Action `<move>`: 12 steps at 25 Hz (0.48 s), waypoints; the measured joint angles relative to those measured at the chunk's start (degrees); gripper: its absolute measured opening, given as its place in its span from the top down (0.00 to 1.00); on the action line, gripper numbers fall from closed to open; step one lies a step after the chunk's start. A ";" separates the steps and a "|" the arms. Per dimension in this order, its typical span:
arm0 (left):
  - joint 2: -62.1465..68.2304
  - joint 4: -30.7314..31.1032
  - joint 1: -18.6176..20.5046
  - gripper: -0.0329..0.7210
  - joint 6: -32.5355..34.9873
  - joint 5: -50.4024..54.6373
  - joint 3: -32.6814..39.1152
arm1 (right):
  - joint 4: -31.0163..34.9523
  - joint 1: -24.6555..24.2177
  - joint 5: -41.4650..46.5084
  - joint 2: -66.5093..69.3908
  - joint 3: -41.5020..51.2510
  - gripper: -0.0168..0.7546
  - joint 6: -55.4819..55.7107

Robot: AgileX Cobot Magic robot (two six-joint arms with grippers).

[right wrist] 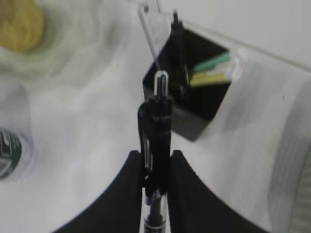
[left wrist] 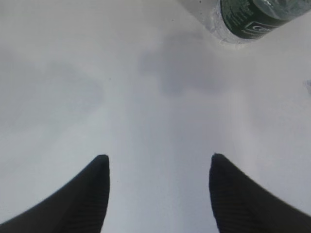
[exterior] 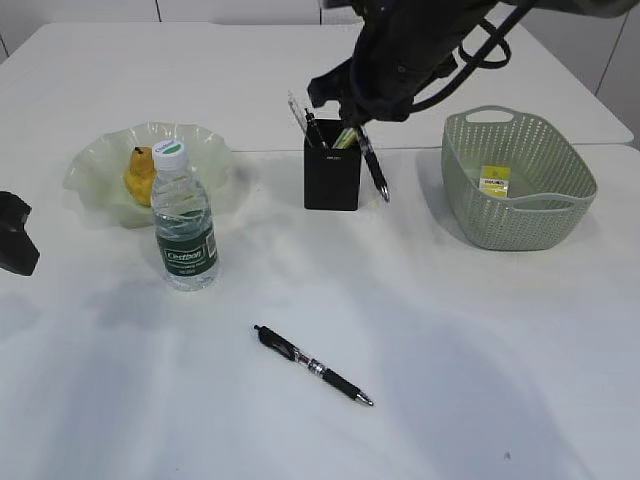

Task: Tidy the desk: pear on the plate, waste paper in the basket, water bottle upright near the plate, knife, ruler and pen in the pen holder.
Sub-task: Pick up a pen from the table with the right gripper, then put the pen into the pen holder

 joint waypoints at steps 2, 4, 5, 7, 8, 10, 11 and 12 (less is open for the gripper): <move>0.00 0.00 0.00 0.35 0.00 0.13 0.00 | -0.79 0.00 -5.40 0.00 0.00 0.87 -0.40; 0.00 0.00 0.00 0.35 0.00 0.13 0.00 | -2.27 0.00 -10.97 0.00 0.00 0.87 -0.40; 0.00 0.00 0.00 0.35 0.00 0.13 0.00 | -3.07 0.00 -13.33 0.00 0.00 0.87 -0.40; 0.00 0.00 0.00 0.35 0.00 0.13 0.00 | -4.39 0.00 -19.09 0.00 0.00 0.87 -0.40; 0.00 0.00 0.00 0.35 0.00 0.13 0.00 | -4.75 -0.14 -22.21 0.13 0.00 0.87 -0.40; 0.00 0.00 0.00 0.35 0.00 0.13 0.00 | -5.11 -0.53 -27.66 1.05 -0.09 0.87 -0.40; 0.00 0.00 0.00 0.35 0.00 0.13 0.00 | -5.10 -0.63 -30.25 1.58 -0.09 0.87 -0.40; 0.00 0.00 0.00 0.35 0.00 0.13 0.00 | -5.10 -0.68 -32.18 2.27 -0.09 0.87 -0.40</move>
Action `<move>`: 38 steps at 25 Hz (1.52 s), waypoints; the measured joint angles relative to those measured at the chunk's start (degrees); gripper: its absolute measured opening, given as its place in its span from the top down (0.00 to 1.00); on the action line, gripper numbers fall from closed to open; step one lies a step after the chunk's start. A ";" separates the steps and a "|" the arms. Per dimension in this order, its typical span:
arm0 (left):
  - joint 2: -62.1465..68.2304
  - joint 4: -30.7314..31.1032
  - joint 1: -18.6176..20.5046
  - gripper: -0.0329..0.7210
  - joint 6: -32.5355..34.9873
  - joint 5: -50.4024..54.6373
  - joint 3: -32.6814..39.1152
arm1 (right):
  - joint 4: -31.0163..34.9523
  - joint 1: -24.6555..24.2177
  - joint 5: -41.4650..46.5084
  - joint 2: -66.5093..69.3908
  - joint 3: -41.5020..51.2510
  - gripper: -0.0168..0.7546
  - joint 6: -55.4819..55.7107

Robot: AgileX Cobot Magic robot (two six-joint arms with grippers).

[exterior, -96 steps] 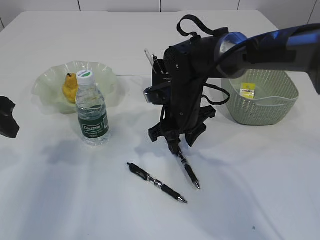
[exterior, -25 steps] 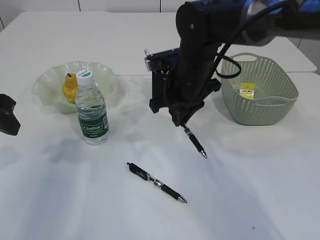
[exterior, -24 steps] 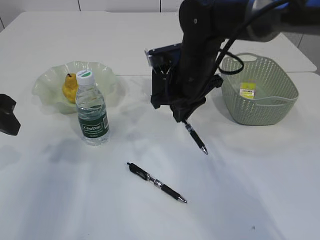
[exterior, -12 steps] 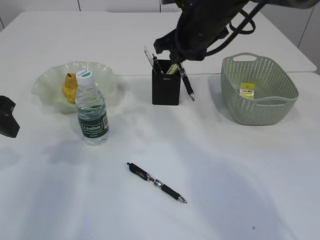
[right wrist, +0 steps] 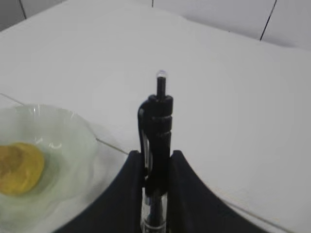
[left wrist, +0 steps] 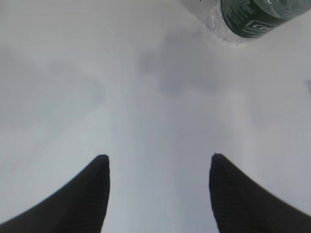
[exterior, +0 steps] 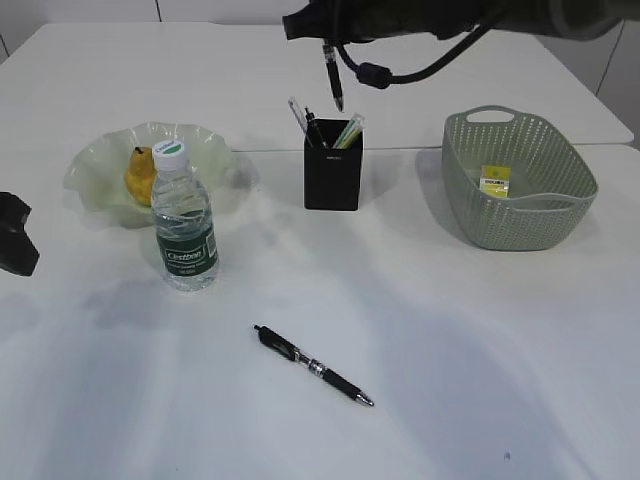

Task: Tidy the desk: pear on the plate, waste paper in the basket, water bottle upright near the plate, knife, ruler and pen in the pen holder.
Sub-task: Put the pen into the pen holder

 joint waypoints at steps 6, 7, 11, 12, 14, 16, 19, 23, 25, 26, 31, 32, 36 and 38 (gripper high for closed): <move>0.00 0.00 0.00 0.35 0.00 0.13 0.00 | -0.13 -1.26 -8.96 4.83 0.00 0.87 0.00; 0.00 0.00 0.00 0.35 0.00 0.13 0.00 | -0.13 -1.36 -9.93 5.61 0.00 0.87 0.00; 0.00 0.00 0.00 0.35 0.00 0.15 0.00 | -0.13 -2.14 -12.30 8.64 -0.79 0.87 0.55; 0.00 0.00 0.00 0.35 0.00 0.25 0.00 | -0.13 -2.38 -12.30 9.35 -1.04 0.87 0.79; 0.00 0.00 0.00 0.35 0.00 0.25 0.00 | -0.13 -2.62 -13.99 10.33 -1.35 0.87 1.75; 0.00 0.00 0.00 0.35 0.00 0.25 0.00 | -0.13 -2.65 -15.50 11.14 -1.80 0.87 2.11; 0.00 0.00 0.00 0.35 0.00 0.25 0.00 | -0.13 -2.74 -16.75 12.47 -2.17 0.87 2.91; 0.00 0.00 0.00 0.35 0.00 0.25 0.00 | -0.13 -2.74 -16.94 13.69 -2.17 0.87 3.19; 0.00 0.00 0.00 0.35 0.00 0.25 0.00 | -0.13 -2.74 -17.23 14.03 -2.17 0.87 3.28; 0.00 0.00 0.00 0.35 0.00 0.25 0.00 | -0.13 -2.74 -17.33 14.29 -2.17 0.87 3.28; 0.00 0.00 0.00 0.35 0.00 0.36 0.00 | -0.13 -2.74 -17.46 14.51 -2.17 0.87 3.28; 0.00 0.00 0.00 0.35 0.00 0.36 0.00 | -0.13 -2.74 -17.46 14.62 -2.17 0.87 3.39; 0.00 0.00 0.00 0.35 0.00 0.45 0.00 | -0.13 -2.74 -17.34 15.08 -2.17 0.84 3.39; 0.00 0.00 0.00 0.35 0.00 0.45 0.00 | -0.13 -2.74 -17.20 15.07 -2.26 0.78 3.39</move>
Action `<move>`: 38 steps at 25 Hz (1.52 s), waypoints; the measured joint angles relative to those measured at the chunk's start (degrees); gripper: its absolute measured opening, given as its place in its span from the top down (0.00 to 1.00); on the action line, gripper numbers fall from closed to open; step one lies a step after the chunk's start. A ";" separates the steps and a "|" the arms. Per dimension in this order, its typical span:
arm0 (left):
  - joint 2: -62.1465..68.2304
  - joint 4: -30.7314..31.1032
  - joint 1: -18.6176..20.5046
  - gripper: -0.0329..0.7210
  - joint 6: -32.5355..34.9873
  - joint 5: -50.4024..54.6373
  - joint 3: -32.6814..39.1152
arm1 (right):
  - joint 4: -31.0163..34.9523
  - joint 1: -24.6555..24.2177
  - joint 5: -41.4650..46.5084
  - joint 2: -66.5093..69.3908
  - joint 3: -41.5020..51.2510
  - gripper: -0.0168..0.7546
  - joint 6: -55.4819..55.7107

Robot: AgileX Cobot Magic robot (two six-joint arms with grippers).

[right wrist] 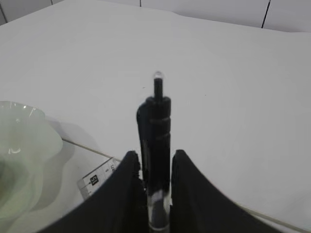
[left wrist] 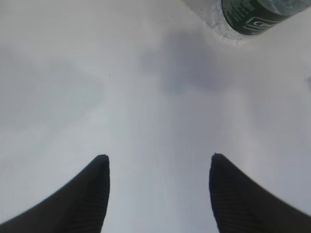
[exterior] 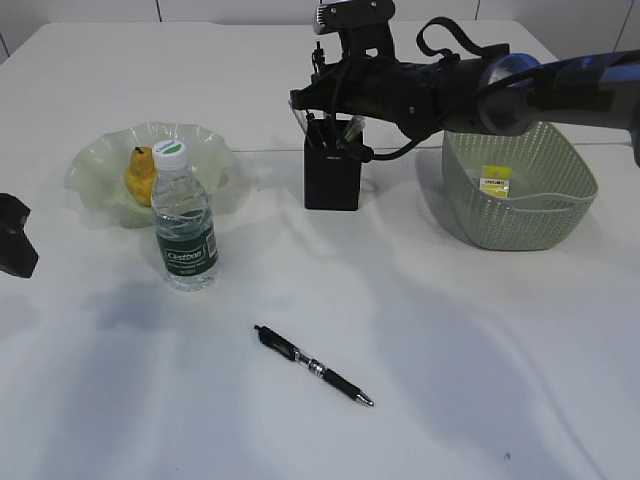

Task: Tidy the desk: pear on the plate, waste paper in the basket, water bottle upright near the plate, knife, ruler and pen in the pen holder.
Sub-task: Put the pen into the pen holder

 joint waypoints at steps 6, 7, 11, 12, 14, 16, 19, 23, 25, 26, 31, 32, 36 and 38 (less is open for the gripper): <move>0.00 0.00 0.00 0.35 0.00 0.00 0.00 | 0.00 0.00 0.10 0.00 0.00 0.66 0.11; 0.00 0.00 0.00 0.35 0.00 0.03 0.00 | 0.00 0.00 0.21 0.00 0.00 0.65 0.11; 0.00 0.00 0.00 0.35 0.00 0.43 0.00 | -0.09 0.00 4.90 -1.80 0.00 0.65 0.22; 0.00 0.00 0.00 0.35 0.00 0.41 0.00 | -0.09 0.00 7.31 -2.81 0.00 0.65 0.22; 0.00 0.00 0.00 0.35 0.00 0.67 0.00 | 0.01 0.00 11.93 -5.13 0.00 0.65 0.22; 0.00 0.00 0.00 0.35 0.00 1.17 0.00 | 0.01 0.00 18.06 -7.76 0.00 0.65 0.22; 0.00 0.00 0.00 0.35 0.00 1.38 0.00 | 1.08 0.00 27.25 -11.91 0.00 0.65 -1.47; 0.00 0.00 0.00 0.35 0.00 1.41 0.00 | 10.95 0.00 41.01 -16.22 0.00 0.65 -13.55; 0.00 0.00 0.00 0.35 0.00 1.41 0.00 | 16.64 0.00 48.26 -17.95 0.00 0.65 -19.95; 0.00 0.00 0.00 0.35 0.00 1.41 0.00 | 19.16 0.00 52.05 -18.52 0.00 0.65 -21.85; 0.00 0.00 0.00 0.35 0.00 1.84 0.00 | 21.74 2.97 63.99 -20.08 0.00 0.65 -23.94; 0.00 0.00 0.00 0.35 0.00 1.93 0.00 | 20.89 4.46 64.76 -20.19 0.00 0.65 -23.52; 0.00 0.00 0.00 0.35 0.00 2.70 0.00 | 14.05 11.38 66.14 -20.19 0.00 0.65 -19.24; 0.00 0.00 0.00 0.35 0.00 2.81 0.00 | 11.63 13.91 67.14 -19.69 -0.14 0.65 -16.95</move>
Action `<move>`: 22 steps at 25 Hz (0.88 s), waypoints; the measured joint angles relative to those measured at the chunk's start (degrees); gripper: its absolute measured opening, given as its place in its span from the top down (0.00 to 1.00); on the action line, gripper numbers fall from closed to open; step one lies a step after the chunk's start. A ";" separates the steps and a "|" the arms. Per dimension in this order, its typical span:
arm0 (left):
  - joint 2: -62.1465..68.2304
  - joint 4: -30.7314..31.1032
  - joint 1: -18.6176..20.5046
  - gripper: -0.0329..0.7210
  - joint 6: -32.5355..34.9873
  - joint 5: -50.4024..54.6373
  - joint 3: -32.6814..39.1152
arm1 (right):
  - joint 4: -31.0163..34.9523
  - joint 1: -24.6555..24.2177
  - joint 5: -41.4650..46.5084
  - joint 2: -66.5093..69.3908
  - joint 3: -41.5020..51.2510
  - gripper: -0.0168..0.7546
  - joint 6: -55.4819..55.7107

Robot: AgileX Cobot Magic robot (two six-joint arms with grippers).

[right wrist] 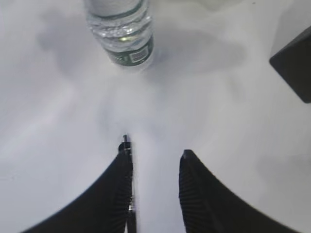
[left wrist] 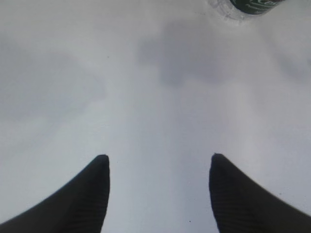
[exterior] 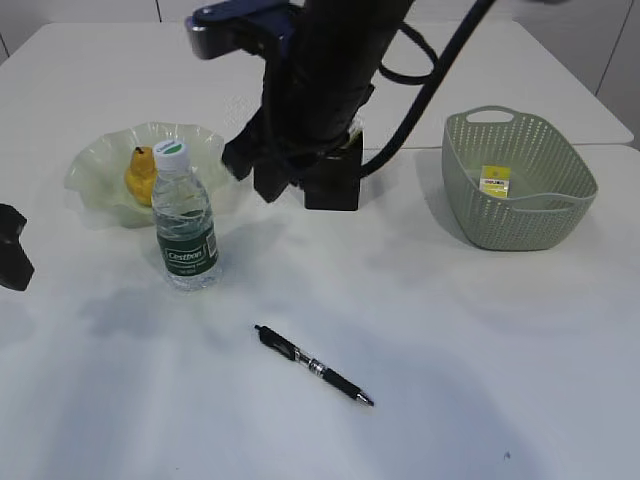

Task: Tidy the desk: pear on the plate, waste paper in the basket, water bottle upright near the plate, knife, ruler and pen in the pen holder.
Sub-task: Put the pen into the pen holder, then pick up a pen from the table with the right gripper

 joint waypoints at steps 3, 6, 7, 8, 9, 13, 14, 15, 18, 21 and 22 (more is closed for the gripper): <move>0.00 0.00 0.00 0.35 0.00 0.00 0.00 | -0.96 1.79 2.41 1.85 0.00 0.65 1.45; 0.00 0.00 0.00 0.35 0.00 0.00 0.00 | -1.42 1.97 4.80 4.33 0.00 0.65 2.97; 0.00 0.05 0.00 0.35 0.00 0.00 0.00 | -1.54 2.02 5.91 5.14 0.00 0.65 3.25; 0.00 0.05 0.00 0.35 0.00 0.00 0.00 | -1.76 2.02 6.74 5.94 0.00 0.65 3.54; 0.00 0.05 0.00 0.35 0.00 0.00 0.00 | -1.76 2.02 7.27 6.54 0.00 0.65 3.93; 0.00 0.14 0.00 0.35 0.00 -0.10 0.00 | -1.76 2.51 7.63 8.69 0.00 0.65 4.99; 0.00 0.14 0.00 0.35 0.00 -0.21 0.00 | -1.76 2.62 7.63 8.93 0.00 0.65 5.11; 0.00 0.14 0.00 0.35 0.00 -0.21 0.00 | -1.76 3.03 7.63 9.17 0.20 0.65 5.21; 0.00 0.14 0.00 0.35 0.00 -0.42 0.00 | -1.66 4.12 7.63 9.38 2.32 0.65 5.21; 0.00 0.14 0.00 0.35 0.00 -0.93 0.00 | -1.78 4.98 7.42 9.66 5.27 0.65 5.40; 0.00 0.14 0.00 0.35 0.00 -0.95 0.00 | -1.90 4.98 7.21 9.66 5.98 0.65 5.40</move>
